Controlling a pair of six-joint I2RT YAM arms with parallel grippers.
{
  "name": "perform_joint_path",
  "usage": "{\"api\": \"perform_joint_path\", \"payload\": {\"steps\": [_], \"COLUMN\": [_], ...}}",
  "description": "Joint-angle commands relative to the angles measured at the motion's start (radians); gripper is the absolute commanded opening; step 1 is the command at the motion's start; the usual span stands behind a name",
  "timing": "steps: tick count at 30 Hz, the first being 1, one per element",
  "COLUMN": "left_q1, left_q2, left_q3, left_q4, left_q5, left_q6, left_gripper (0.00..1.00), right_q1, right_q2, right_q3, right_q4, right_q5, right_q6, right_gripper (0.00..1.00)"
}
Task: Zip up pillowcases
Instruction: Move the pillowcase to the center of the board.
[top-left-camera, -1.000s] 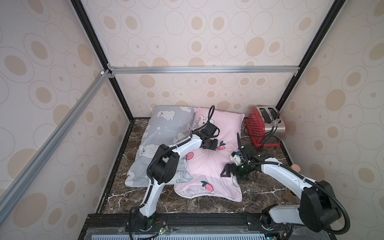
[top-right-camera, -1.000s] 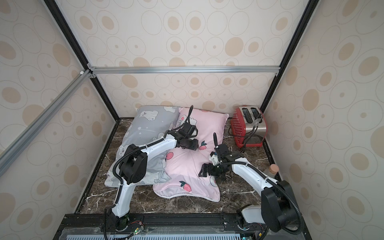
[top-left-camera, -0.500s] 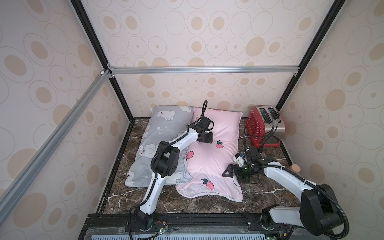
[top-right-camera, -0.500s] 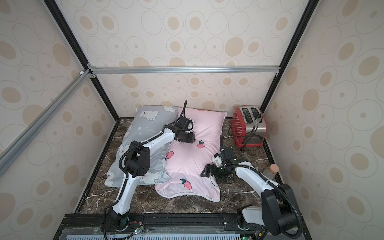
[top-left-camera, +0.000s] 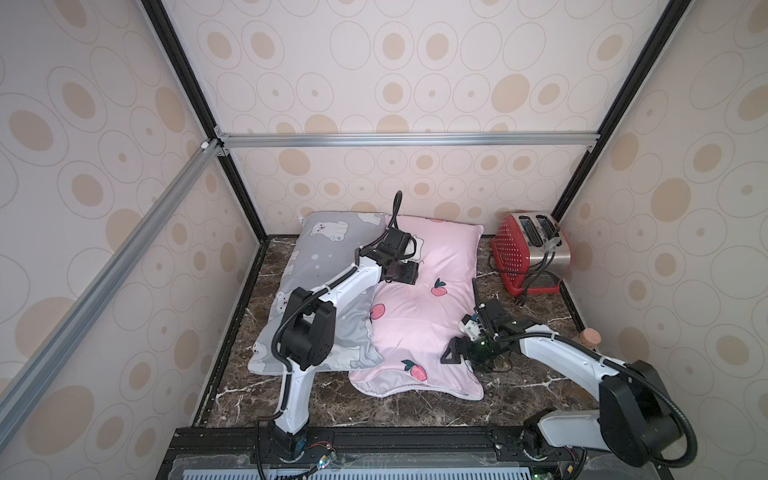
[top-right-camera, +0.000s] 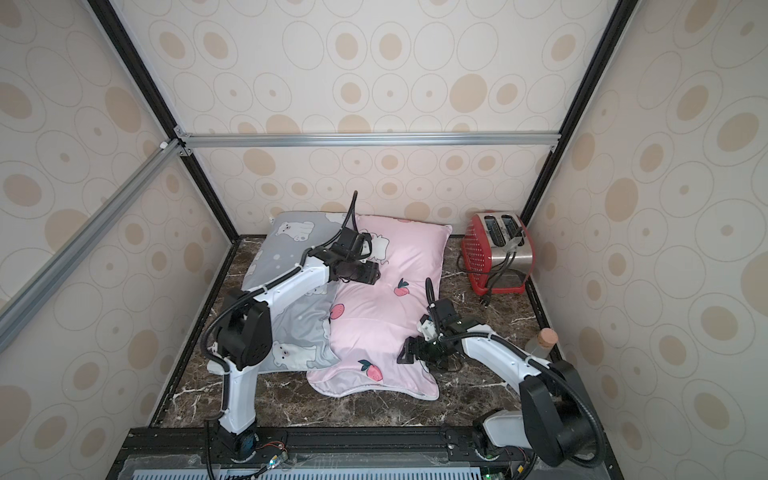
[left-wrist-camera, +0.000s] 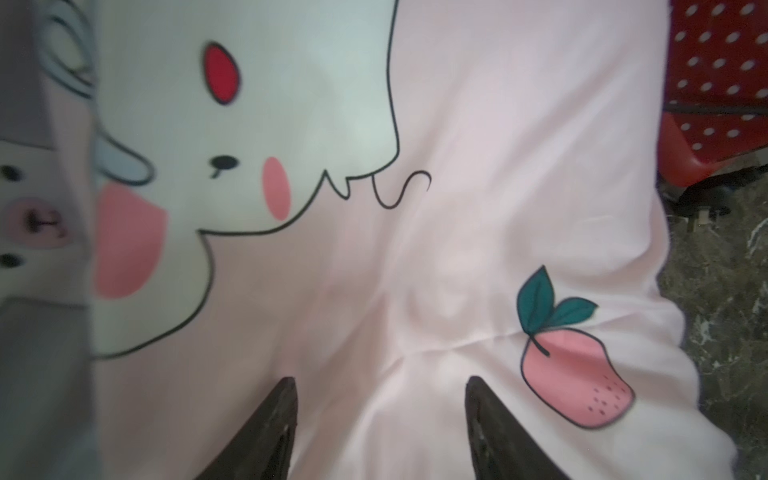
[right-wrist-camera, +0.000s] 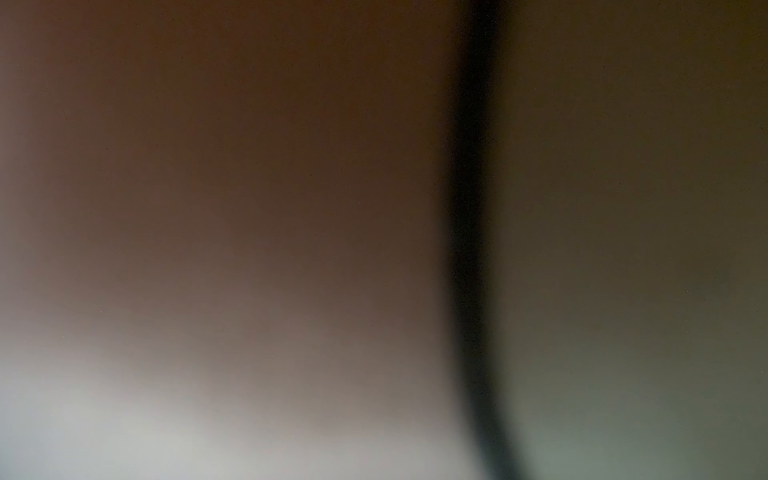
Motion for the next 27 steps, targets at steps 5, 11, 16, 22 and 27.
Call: {"api": "perform_joint_path", "payload": {"steps": [5,11,16,22,27], "left_q1": [-0.102,-0.093,-0.031,-0.007,0.006], "left_q2": [-0.116,0.082,0.159,0.178,0.201], "left_q3": [-0.228,-0.228,-0.182,-0.153,-0.126], "left_q4": [0.034,0.116,0.122,0.1,0.11], "left_q5": [0.052,0.067,0.045,0.04,0.018], "left_q6": [-0.074,-0.113,-0.106,-0.079,-0.092], "left_gripper": [0.6,0.56,0.53,0.53,0.52], "right_q1": [-0.006,-0.008,-0.107,-0.159,-0.152], "right_q2": [0.116,0.044,-0.041,-0.027,-0.163], "right_q3": [0.161,0.131,0.002,-0.053,-0.109], "right_q4": [0.191,-0.04,-0.108,0.036,0.017], "right_q5": [-0.044,-0.037,0.006,-0.17,-0.277], "right_q6": [0.022,-0.081,-0.114,-0.071,0.004], "right_gripper": [0.87,0.98,1.0,1.0,0.99]}}
